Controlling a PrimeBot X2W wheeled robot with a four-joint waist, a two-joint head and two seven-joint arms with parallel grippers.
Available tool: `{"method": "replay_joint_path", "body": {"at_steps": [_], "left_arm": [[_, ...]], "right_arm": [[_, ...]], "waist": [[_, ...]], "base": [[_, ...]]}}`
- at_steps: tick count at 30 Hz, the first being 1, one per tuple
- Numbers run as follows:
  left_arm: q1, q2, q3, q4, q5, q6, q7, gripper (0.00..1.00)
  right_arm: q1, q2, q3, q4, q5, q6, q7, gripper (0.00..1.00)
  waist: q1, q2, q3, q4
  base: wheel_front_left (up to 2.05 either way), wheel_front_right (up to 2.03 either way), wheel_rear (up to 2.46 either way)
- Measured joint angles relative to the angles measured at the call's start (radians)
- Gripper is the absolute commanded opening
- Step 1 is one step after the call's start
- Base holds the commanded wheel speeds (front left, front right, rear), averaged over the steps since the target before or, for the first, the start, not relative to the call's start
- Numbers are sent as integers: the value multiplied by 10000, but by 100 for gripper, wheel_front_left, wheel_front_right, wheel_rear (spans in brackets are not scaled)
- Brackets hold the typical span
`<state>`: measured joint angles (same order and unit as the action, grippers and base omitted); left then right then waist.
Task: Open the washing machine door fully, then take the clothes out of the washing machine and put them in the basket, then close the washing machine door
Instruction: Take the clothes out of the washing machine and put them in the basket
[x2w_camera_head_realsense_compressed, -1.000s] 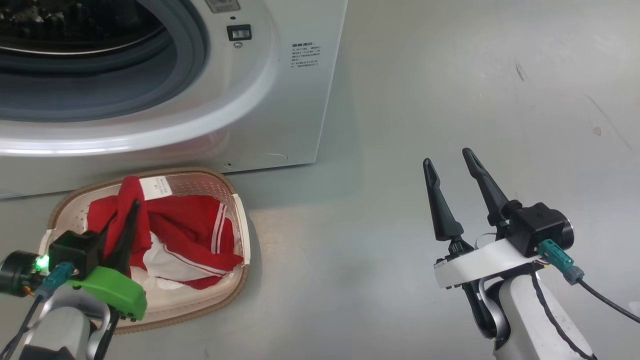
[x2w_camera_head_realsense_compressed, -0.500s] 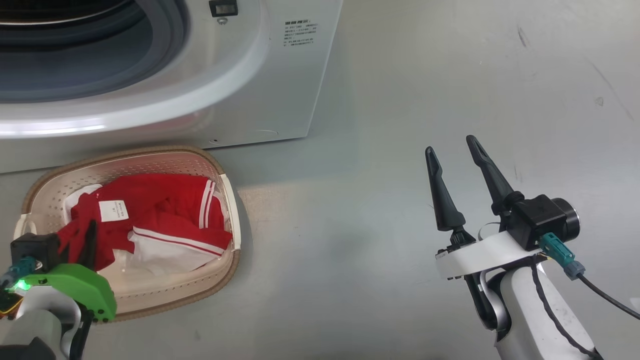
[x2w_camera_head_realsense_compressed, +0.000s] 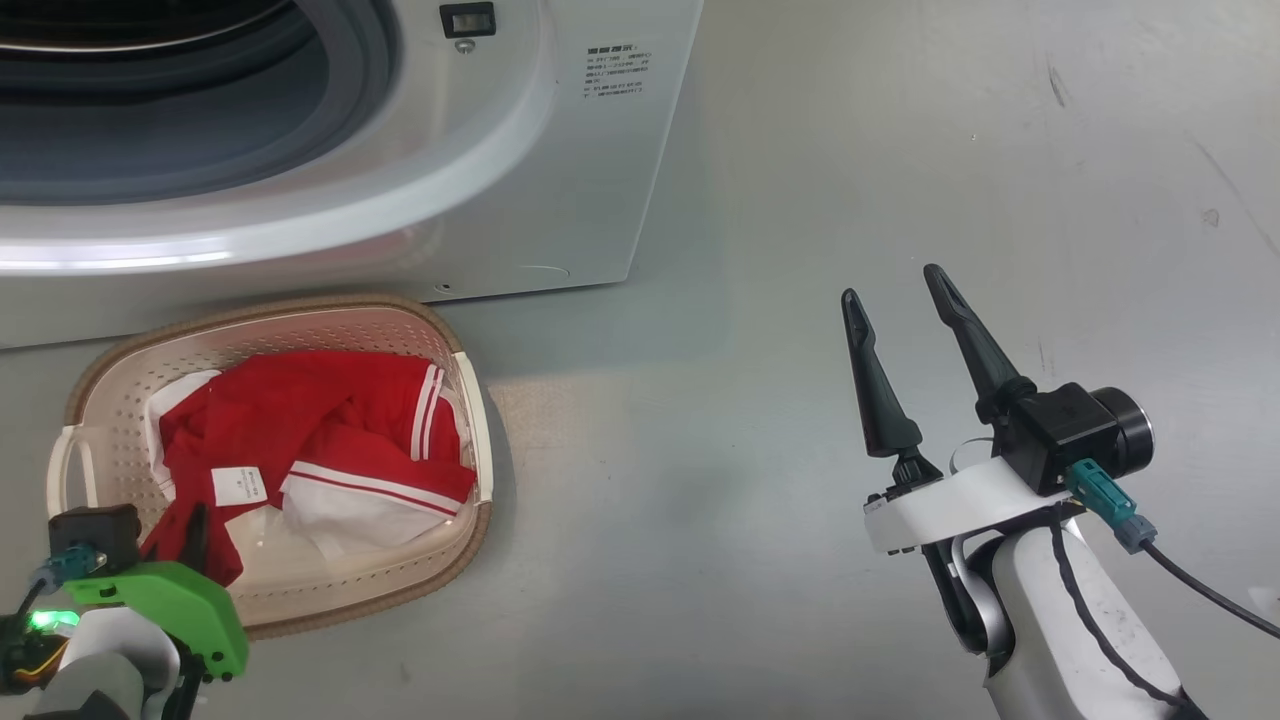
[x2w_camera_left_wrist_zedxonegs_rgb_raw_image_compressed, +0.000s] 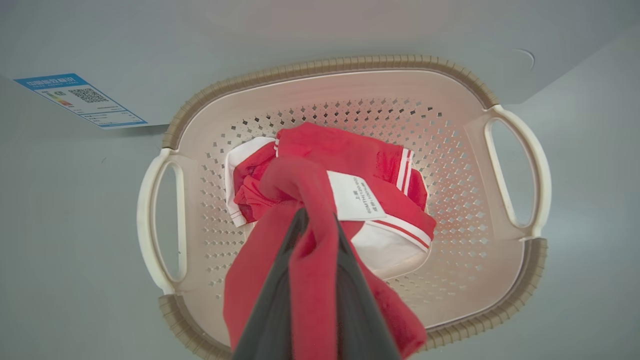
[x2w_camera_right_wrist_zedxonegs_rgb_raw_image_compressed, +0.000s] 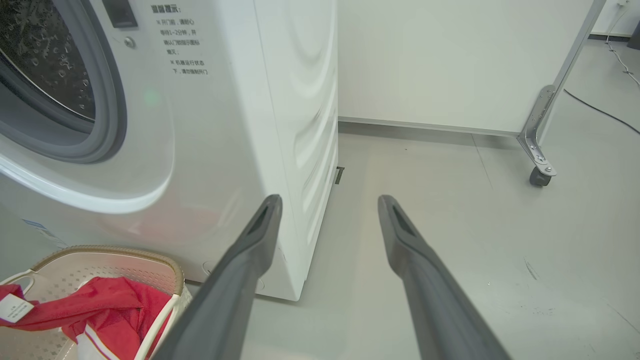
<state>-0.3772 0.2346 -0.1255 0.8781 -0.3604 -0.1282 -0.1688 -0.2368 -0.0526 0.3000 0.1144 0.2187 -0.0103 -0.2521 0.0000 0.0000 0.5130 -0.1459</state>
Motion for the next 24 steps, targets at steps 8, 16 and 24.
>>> {"method": "replay_joint_path", "body": {"at_steps": [8,16,24], "left_arm": [[-262,-117,-35,637,-234,0,-184,100],[-458,-148,-194,894,-232,0,-485,100],[-821,-399,-360,303,-251,-2,-803,100]], "right_arm": [[-1,0,104,61,98,0,0,100],[1,0,73,84,274,-13,0,100],[3,-2,-44,132,374,-12,0,100]], "waist": [[0,0,-125,-85],[0,0,-443,-108],[0,0,-843,93]], "base": [[0,0,0],[0,0,0],[0,0,0]]}}
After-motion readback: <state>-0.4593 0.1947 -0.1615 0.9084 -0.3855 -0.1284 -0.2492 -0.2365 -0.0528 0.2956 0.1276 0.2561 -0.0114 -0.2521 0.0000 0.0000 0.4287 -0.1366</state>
